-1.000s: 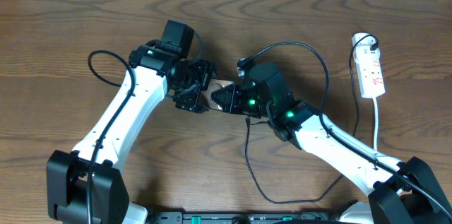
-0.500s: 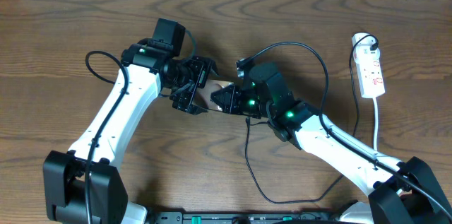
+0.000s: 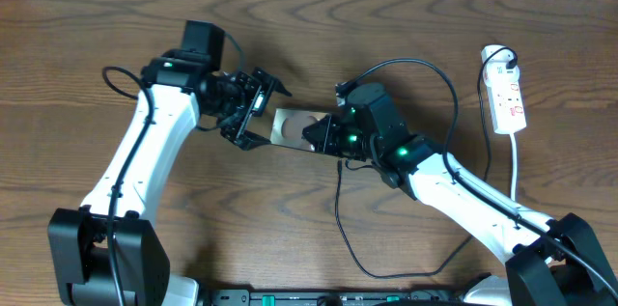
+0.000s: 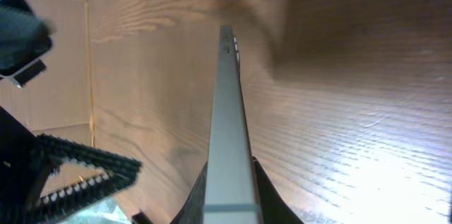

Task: Plug charger to phone and switch on socket
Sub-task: 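Open the left gripper and pull it back, leaving phone in right gripper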

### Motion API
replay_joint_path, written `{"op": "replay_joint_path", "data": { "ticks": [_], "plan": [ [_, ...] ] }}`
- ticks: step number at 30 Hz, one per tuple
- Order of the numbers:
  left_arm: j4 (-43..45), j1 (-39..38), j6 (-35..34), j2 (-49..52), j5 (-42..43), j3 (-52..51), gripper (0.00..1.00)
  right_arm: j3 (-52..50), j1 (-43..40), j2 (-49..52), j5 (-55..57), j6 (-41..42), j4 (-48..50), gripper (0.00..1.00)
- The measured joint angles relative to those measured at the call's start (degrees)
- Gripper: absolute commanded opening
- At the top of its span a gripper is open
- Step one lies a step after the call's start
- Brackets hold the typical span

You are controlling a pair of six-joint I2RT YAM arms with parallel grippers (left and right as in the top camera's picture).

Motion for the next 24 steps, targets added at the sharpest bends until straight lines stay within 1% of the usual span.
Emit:
{"op": "replay_joint_path", "data": {
  "ticks": [4, 9, 13, 18, 22, 24],
  "plan": [
    [3.34, 2.84, 9.73, 0.00, 4.90, 0.00, 0.92, 0.00, -1.75, 0.00, 0.00, 0.37, -0.04, 0.01],
    [4.96, 5.70, 15.58, 0.00, 8.31, 0.00, 0.93, 0.00, -3.98, 0.00, -0.11, 2.51, -0.04, 0.01],
    [7.56, 8.07, 18.03, 0.00, 10.54, 0.00, 0.93, 0.00, -5.29, 0.00, -0.31, 4.59, 0.02, 0.01],
    [12.15, 10.62, 19.45, -0.04, 15.15, -0.48, 0.93, 0.00, -6.69, 0.00, -0.46, 6.49, 2.14, 0.01],
    [16.48, 12.13, 19.63, -0.22, 17.88, -3.89, 0.93, 0.00, -7.58, 0.00, -0.55, 7.82, 5.16, 0.01],
    [21.40, 12.66, 18.91, -0.22, 19.30, -6.99, 0.93, 0.00, -7.69, 0.00, -0.52, 8.46, 6.64, 0.01]
  ]
}}
